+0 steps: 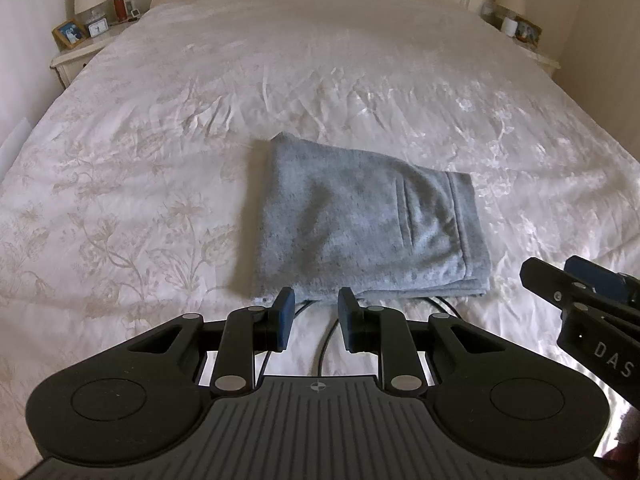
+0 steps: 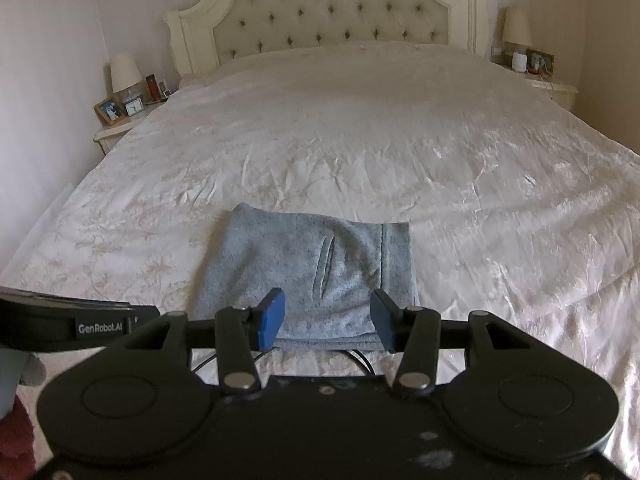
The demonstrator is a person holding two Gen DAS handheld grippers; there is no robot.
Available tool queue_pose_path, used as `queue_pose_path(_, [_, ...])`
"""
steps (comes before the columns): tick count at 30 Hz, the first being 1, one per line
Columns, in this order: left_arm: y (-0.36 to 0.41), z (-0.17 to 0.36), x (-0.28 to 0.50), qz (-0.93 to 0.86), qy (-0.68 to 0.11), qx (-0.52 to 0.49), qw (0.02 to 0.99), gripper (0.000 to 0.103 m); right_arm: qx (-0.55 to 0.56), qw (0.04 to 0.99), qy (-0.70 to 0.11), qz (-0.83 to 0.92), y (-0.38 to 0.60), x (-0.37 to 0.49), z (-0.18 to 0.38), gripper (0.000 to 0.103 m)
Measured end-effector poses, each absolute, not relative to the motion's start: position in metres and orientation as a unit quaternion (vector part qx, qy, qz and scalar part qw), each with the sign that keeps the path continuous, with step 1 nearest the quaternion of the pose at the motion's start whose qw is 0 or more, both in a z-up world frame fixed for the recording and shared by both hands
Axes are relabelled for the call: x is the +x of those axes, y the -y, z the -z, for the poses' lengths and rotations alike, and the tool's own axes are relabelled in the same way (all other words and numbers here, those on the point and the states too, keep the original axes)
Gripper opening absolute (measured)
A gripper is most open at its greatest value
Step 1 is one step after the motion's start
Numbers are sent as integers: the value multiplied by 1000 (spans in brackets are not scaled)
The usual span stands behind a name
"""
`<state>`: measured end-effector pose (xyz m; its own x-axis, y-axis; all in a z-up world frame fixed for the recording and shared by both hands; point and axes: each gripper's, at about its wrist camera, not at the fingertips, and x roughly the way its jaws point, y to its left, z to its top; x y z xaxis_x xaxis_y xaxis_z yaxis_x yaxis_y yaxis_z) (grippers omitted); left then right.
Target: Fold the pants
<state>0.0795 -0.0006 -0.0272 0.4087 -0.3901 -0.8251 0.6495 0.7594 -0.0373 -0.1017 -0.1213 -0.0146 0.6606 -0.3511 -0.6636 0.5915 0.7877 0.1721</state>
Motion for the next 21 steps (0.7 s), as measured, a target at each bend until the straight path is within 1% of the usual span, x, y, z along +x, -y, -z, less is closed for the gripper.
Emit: queue_pose_path(21, [4, 28, 74, 318, -445, 158, 822, 23, 201, 887, -317, 267, 122, -105, 18, 51])
